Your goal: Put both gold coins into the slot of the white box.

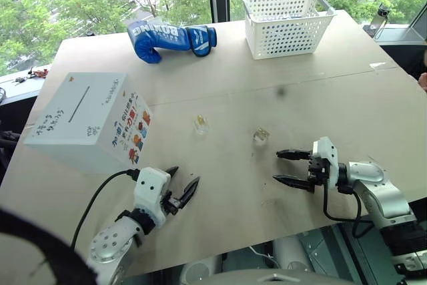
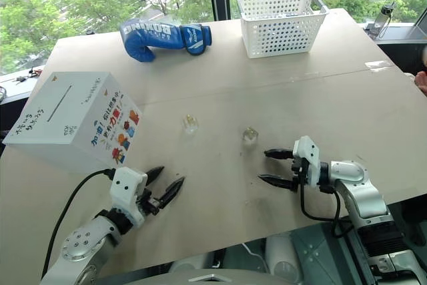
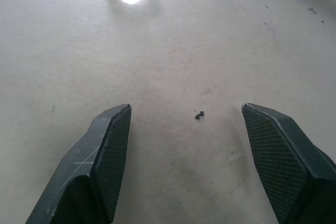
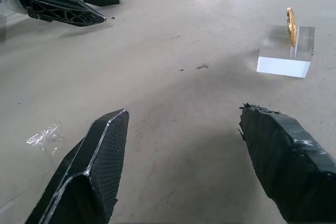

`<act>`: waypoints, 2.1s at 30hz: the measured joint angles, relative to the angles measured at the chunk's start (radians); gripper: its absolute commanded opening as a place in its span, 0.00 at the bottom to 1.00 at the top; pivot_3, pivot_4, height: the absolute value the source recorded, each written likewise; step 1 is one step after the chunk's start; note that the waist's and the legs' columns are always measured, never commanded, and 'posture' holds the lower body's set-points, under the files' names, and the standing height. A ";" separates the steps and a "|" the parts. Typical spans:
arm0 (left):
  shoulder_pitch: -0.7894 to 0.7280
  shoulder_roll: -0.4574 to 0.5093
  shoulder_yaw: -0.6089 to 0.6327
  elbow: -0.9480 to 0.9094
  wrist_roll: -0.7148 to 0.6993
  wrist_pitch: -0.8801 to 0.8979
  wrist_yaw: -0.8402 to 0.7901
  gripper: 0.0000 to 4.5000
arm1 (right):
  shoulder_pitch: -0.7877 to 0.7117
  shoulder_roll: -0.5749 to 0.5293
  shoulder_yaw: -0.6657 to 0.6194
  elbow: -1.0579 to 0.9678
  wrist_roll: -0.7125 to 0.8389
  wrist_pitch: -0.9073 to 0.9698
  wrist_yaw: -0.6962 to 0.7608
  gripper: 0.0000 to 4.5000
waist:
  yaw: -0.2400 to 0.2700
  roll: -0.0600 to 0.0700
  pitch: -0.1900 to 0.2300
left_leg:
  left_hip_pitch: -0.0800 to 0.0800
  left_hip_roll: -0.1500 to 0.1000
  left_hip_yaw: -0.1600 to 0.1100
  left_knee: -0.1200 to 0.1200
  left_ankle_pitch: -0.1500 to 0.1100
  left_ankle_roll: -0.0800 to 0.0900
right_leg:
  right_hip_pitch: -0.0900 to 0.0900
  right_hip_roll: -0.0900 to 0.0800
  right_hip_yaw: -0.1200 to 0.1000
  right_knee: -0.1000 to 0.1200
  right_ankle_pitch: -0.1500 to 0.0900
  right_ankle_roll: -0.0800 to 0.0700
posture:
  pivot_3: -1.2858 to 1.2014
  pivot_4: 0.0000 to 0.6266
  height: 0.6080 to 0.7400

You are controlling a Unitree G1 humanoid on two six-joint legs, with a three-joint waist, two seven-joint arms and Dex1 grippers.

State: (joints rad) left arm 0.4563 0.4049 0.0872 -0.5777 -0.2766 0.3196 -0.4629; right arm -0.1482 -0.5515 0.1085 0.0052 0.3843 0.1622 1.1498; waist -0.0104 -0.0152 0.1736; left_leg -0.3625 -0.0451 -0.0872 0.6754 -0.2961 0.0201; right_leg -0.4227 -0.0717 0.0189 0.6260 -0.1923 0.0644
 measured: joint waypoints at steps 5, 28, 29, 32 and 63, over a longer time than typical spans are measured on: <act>-0.013 0.000 0.000 0.000 -0.001 0.000 0.000 0.76 | -0.001 0.000 0.000 0.000 -0.001 -0.012 -0.001 0.81 | 0.000 0.000 0.000 | 0.000 0.000 0.000 0.000 0.000 0.000 | 0.000 0.000 0.000 0.000 0.000 0.000 | 0.52 0.24 0.85; -0.090 0.088 -0.005 -0.046 -0.098 -0.014 -0.147 0.76 | -0.133 0.179 -0.025 0.045 -0.132 -0.076 -0.329 0.81 | -0.001 0.000 0.000 | 0.000 0.000 0.000 0.000 0.000 0.000 | 0.000 0.000 0.000 0.000 0.000 0.000 | 0.52 0.24 0.85; -0.096 0.099 -0.007 -0.060 -0.102 -0.014 -0.158 0.76 | -0.139 0.181 -0.025 0.053 -0.143 -0.074 -0.342 0.81 | -0.001 0.000 0.000 | 0.000 0.000 0.000 0.000 0.000 0.000 | 0.000 0.000 0.000 0.000 0.000 0.000 | 0.52 0.24 0.85; -0.105 0.139 -0.011 -0.113 -0.129 -0.001 -0.196 0.76 | -0.157 0.187 -0.023 0.066 -0.166 -0.057 -0.371 0.81 | -0.002 0.001 0.000 | 0.000 0.000 0.000 0.000 0.000 0.000 | 0.000 0.000 0.000 0.000 0.000 0.000 | 0.52 0.24 0.85; -0.258 -0.135 -0.002 -0.143 -0.509 0.143 0.030 0.77 | -0.210 0.306 -0.077 -0.128 0.259 0.411 -0.341 0.00 | -0.002 0.001 0.000 | 0.000 0.000 -0.002 -0.001 0.000 0.000 | 0.000 0.000 0.000 0.000 0.000 0.000 | 0.52 0.24 0.85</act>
State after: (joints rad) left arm 0.1985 0.2696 0.0855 -0.7204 -0.7853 0.4631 -0.4331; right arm -0.3585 -0.2455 0.0314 -0.1233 0.6437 0.5736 0.8084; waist -0.0121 -0.0145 0.1740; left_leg -0.3626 -0.0451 -0.0889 0.6744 -0.2960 0.0198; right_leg -0.4231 -0.0716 0.0185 0.6261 -0.1920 0.0641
